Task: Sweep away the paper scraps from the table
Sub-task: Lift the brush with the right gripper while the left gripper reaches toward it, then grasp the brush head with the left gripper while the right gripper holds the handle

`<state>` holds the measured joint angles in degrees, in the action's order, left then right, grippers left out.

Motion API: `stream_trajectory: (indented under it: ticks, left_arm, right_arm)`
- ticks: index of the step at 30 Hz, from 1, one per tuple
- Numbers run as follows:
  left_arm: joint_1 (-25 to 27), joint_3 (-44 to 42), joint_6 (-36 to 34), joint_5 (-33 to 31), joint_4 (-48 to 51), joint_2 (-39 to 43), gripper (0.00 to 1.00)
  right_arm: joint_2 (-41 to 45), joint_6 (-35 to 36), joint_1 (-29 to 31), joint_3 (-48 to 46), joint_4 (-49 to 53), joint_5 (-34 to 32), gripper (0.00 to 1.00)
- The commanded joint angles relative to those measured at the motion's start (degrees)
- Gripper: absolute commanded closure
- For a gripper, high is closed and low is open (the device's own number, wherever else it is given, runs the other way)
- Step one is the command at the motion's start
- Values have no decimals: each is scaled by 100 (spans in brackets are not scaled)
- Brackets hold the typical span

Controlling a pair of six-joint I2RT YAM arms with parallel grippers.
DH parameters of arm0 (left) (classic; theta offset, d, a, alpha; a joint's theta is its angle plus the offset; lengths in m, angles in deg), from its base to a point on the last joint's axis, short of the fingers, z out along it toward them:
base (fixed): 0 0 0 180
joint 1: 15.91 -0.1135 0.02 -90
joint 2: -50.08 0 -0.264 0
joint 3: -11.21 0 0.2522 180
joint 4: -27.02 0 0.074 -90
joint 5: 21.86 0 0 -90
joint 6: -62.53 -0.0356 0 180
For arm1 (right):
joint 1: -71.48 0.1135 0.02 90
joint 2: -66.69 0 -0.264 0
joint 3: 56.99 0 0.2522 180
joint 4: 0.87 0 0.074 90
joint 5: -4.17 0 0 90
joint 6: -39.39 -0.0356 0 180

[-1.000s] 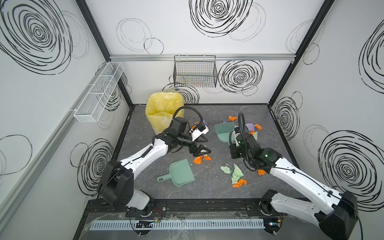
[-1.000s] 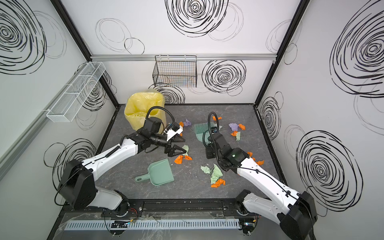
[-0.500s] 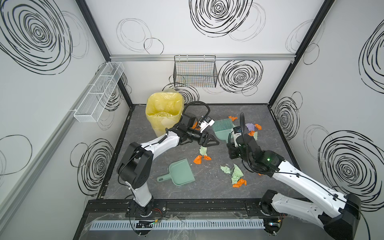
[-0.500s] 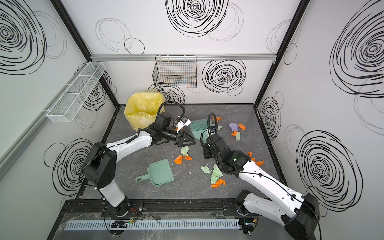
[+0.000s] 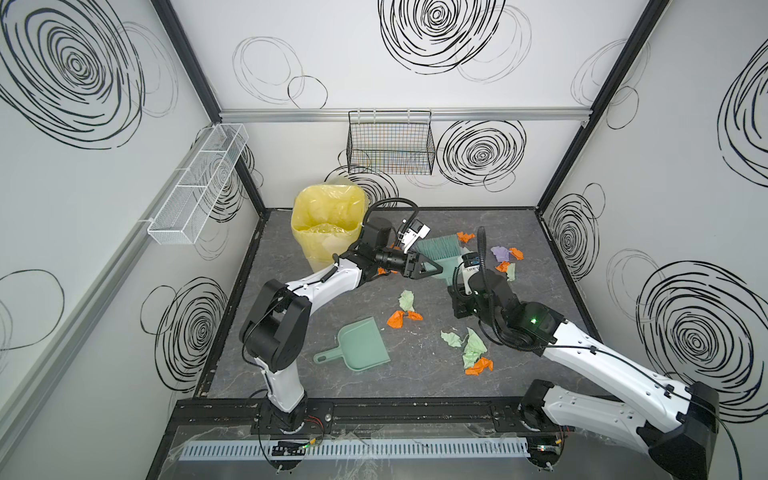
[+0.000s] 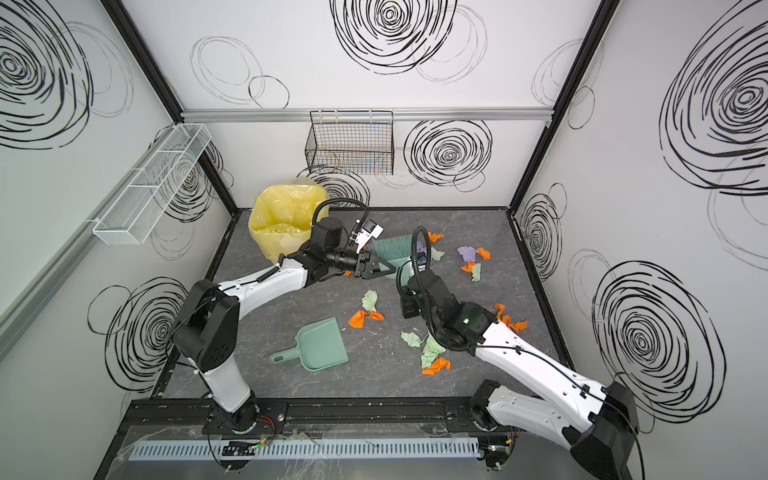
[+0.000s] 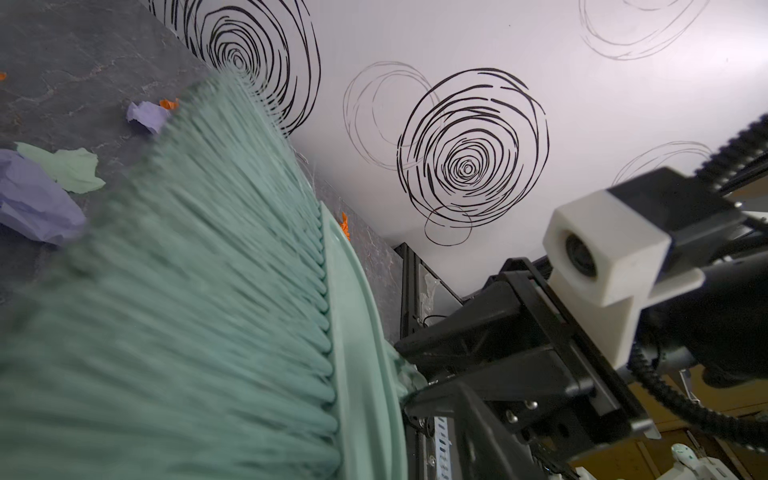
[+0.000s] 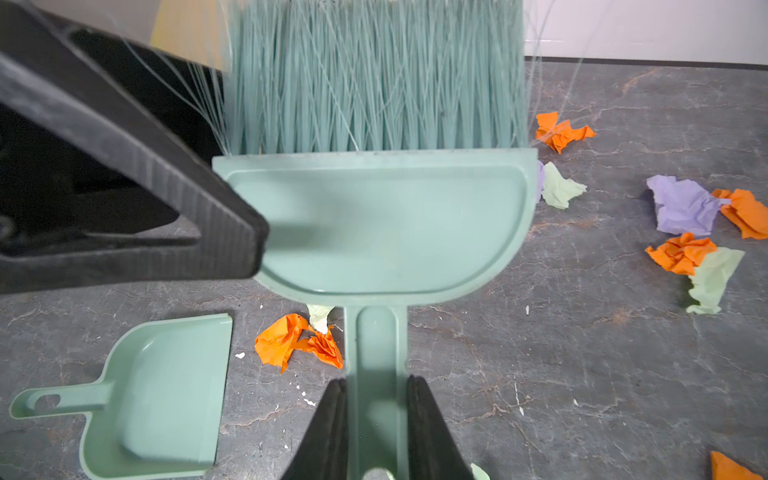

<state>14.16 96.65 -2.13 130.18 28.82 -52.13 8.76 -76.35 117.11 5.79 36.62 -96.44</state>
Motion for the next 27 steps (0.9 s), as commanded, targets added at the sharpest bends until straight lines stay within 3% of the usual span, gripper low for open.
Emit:
stream_trajectory:
  ticks: [1, 4, 8, 13, 19, 23, 27]
  left_arm:
    - [23, 145, 28, -2, -276, 25, 48]
    - [39, 135, 16, 49, -266, 17, 58]
    - [43, 101, 7, 95, -272, 22, 62]
    - [44, 74, -37, 111, -254, 44, 82]
    - [43, 92, -56, 107, -181, 62, 85]
    - [32, 83, -249, 97, -136, 70, 89]
    - [-50, 26, -196, 173, -220, 109, 93]
  right_arm:
    - [19, -105, 52, 17, -285, -178, 86]
    - [25, -125, 55, 1, -341, -210, 86]
    - [25, -155, 69, -31, -437, -217, 86]
    - [45, -204, 104, -113, -544, -238, 86]
    - [21, -229, 120, -145, -574, -243, 85]
    - [172, -324, 121, -245, -625, -258, 74]
    - [866, -740, 113, -743, -1030, -287, 63]
